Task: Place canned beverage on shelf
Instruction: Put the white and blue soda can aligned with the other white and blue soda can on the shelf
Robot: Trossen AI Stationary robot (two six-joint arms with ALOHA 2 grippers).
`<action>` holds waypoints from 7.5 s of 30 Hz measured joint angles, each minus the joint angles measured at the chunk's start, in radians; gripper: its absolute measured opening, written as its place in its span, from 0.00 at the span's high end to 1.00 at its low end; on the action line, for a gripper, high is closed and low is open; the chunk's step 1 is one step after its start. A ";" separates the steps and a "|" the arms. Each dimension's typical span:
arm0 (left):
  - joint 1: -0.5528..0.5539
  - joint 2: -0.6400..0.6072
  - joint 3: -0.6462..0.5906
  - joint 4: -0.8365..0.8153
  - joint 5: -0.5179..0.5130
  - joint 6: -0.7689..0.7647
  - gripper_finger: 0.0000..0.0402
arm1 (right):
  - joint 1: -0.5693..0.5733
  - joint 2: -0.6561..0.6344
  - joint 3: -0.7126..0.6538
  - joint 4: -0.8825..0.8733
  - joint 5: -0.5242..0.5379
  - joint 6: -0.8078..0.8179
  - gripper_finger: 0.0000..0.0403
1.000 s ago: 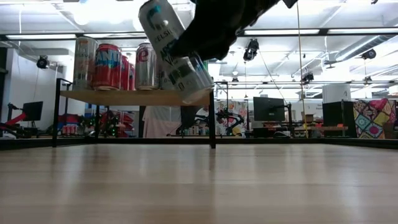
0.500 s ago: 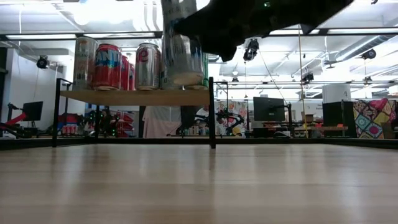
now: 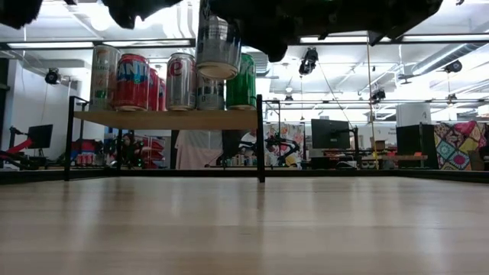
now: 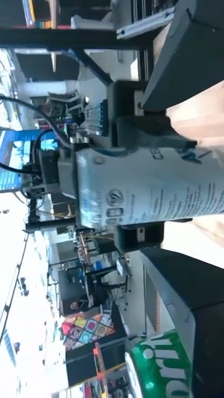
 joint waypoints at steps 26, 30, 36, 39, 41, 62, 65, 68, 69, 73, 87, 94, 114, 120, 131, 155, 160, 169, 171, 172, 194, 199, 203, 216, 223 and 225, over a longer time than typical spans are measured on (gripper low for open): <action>0.110 0.238 0.120 0.131 0.090 -0.032 0.18 | 0.002 0.002 0.003 -0.024 -0.001 0.010 0.43; 0.113 0.249 0.124 0.123 0.091 -0.034 0.23 | 0.002 0.002 0.003 -0.025 -0.001 0.010 0.43; 0.114 0.253 0.125 0.123 0.082 -0.035 0.34 | 0.002 0.002 0.003 -0.025 -0.001 0.009 0.39; 0.114 0.253 0.125 0.124 0.082 -0.035 0.41 | 0.002 0.002 0.003 -0.025 -0.001 0.009 0.34; 0.113 0.253 0.125 0.124 0.080 -0.035 0.42 | 0.002 0.002 0.003 -0.026 -0.001 0.011 0.31; -0.016 0.229 0.093 0.124 -0.071 0.116 0.40 | 0.032 -0.242 0.006 -0.278 0.011 0.033 0.20; -0.015 0.229 0.087 0.134 -0.084 0.113 0.40 | 0.049 -0.247 0.005 -0.268 0.009 0.025 0.20; -0.014 0.229 0.086 0.142 -0.084 0.114 0.40 | 0.057 -0.239 0.004 -0.256 0.016 0.016 0.21; -0.014 0.228 0.085 0.145 -0.085 0.114 0.40 | 0.059 -0.234 0.004 -0.253 0.024 -0.002 0.21; -0.014 0.228 0.085 0.149 -0.085 0.113 0.40 | 0.068 -0.219 0.037 -0.284 0.068 -0.074 0.23; -0.042 0.125 0.024 0.148 -0.090 0.170 0.40 | 0.075 -0.103 0.402 -0.755 0.105 -0.077 0.14; -0.041 0.069 -0.020 0.149 -0.088 0.149 0.40 | 0.074 -0.008 0.484 -0.741 0.113 -0.041 0.10; -0.044 0.072 -0.028 0.143 -0.082 0.162 0.40 | 0.046 0.115 0.605 -0.701 0.078 -0.034 0.11; -0.043 0.073 -0.028 0.147 -0.085 0.161 0.35 | 0.037 0.117 0.605 -0.697 0.076 -0.025 0.29; -0.044 0.070 -0.028 0.152 -0.130 0.142 0.21 | 0.029 0.111 0.603 -0.715 0.086 -0.012 0.41; -0.039 -0.157 -0.028 -0.014 -0.190 0.262 0.19 | -0.112 0.006 0.603 -0.818 0.088 0.038 0.41; -0.020 -0.298 -0.028 -0.086 -0.196 0.339 0.19 | -0.141 0.000 0.603 -0.815 0.094 0.068 0.41; 0.056 -0.578 -0.027 -0.324 -0.165 0.365 0.19 | -0.160 0.002 0.603 -0.781 0.087 0.118 0.41; 0.078 -0.621 -0.017 -0.411 -0.125 0.353 0.19 | -0.163 0.011 0.603 -0.747 0.088 0.124 0.41; 0.090 -0.639 -0.007 -0.457 -0.101 0.340 0.19 | -0.165 0.015 0.603 -0.734 0.087 0.129 0.41; 0.215 -0.824 0.039 -0.706 -0.119 0.378 0.19 | -0.192 0.200 0.884 -0.990 0.206 0.287 0.41; 0.217 -0.848 0.039 -0.709 -0.121 0.415 0.19 | -0.200 0.208 0.913 -1.045 0.231 0.318 0.41; 0.217 -0.864 0.039 -0.723 -0.130 0.427 0.19 | -0.203 0.208 0.919 -1.077 0.295 0.336 0.41; 0.218 -0.863 0.038 -0.723 -0.134 0.471 0.19 | -0.219 0.208 0.908 -1.083 0.324 0.353 0.41; 0.218 -0.849 0.038 -0.724 -0.134 0.471 0.18 | -0.225 0.209 0.907 -1.083 0.339 0.351 0.41; 0.218 -0.837 0.037 -0.724 -0.134 0.471 0.19 | -0.225 0.209 0.906 -1.083 0.354 0.345 0.41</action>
